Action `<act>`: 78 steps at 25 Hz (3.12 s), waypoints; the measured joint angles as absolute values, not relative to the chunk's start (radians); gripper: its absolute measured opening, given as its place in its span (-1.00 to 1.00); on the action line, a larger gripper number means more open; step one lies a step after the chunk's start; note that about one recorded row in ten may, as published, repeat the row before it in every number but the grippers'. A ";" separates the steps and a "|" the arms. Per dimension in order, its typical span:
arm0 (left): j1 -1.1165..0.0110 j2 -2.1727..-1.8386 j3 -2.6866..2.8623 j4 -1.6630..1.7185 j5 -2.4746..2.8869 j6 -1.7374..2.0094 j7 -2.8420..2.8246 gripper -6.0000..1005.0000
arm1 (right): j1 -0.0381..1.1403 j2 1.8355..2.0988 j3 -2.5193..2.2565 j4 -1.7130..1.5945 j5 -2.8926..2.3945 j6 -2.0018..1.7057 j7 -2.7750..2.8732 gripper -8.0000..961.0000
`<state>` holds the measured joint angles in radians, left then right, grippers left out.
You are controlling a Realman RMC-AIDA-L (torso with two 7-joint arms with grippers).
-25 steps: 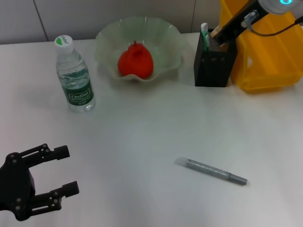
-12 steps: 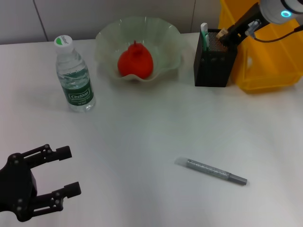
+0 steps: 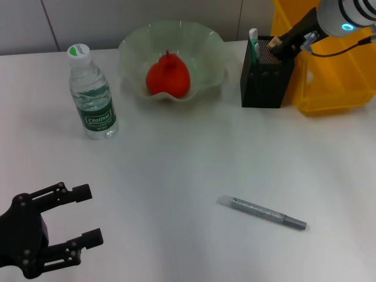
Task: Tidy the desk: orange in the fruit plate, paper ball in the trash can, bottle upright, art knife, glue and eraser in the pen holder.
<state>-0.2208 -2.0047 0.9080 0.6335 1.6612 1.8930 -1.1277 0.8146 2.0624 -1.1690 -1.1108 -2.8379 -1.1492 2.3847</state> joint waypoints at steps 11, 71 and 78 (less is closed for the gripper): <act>-0.230 -2.003 0.899 0.633 1.660 1.893 -1.129 0.53 | 0.811 2.066 -1.170 -1.122 -2.836 -1.134 2.388 -0.11; -0.252 -2.000 0.899 0.634 1.764 1.873 -1.077 0.53 | 0.974 2.092 -1.810 -0.914 -2.497 -1.512 2.725 0.32; -0.250 -2.000 0.896 0.634 1.764 1.873 -1.081 0.53 | 0.980 2.092 -1.828 -0.895 -2.496 -1.498 2.742 0.20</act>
